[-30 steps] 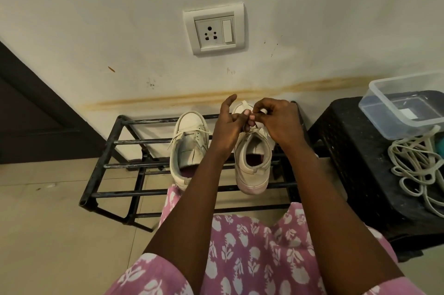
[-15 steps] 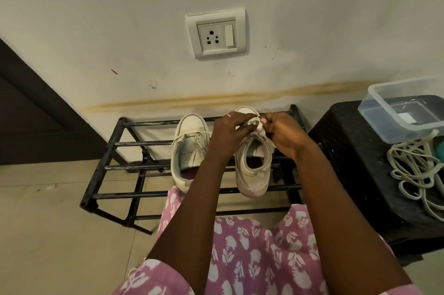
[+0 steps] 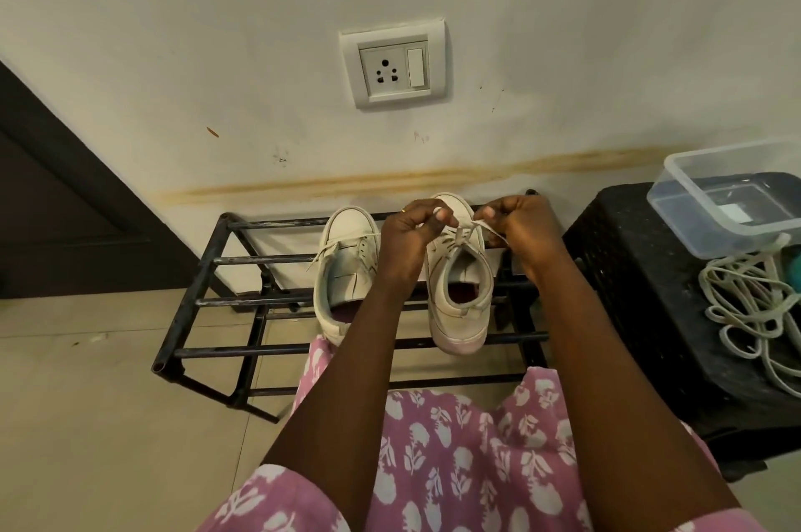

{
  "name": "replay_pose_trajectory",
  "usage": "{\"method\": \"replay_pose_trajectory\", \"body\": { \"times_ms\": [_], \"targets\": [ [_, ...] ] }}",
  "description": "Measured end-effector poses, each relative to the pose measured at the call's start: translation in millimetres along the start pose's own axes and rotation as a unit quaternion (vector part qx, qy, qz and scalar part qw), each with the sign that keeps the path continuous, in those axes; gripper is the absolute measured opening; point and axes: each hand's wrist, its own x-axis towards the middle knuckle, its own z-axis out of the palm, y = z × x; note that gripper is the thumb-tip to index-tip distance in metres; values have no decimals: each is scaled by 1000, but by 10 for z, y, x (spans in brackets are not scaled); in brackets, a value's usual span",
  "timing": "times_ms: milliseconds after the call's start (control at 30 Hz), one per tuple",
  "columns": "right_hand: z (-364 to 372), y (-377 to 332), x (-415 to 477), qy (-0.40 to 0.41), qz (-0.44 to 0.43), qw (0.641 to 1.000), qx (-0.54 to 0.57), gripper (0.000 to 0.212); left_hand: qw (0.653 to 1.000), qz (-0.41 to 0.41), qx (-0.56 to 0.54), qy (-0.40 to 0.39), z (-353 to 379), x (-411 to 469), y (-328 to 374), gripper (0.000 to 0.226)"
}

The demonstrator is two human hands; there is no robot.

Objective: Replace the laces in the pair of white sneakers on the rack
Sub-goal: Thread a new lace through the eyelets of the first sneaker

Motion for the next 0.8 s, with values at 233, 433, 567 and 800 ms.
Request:
{"method": "replay_pose_trajectory", "body": {
  "times_ms": [233,433,567,800],
  "targets": [
    [-21,125,20,90,-62,966,-232,17,998,-46,-20,-46,-125,-76,9,31],
    [20,200,-4,98,-86,946,-297,19,996,-71,25,-46,-178,-65,-17,38],
    [58,250,11,103,-91,940,-312,21,995,-83,53,-36,-184,-54,-37,38],
    [-8,287,34,58,-79,960,-263,19,985,-70,148,-46,-222,-63,-4,41]
  ]
}}
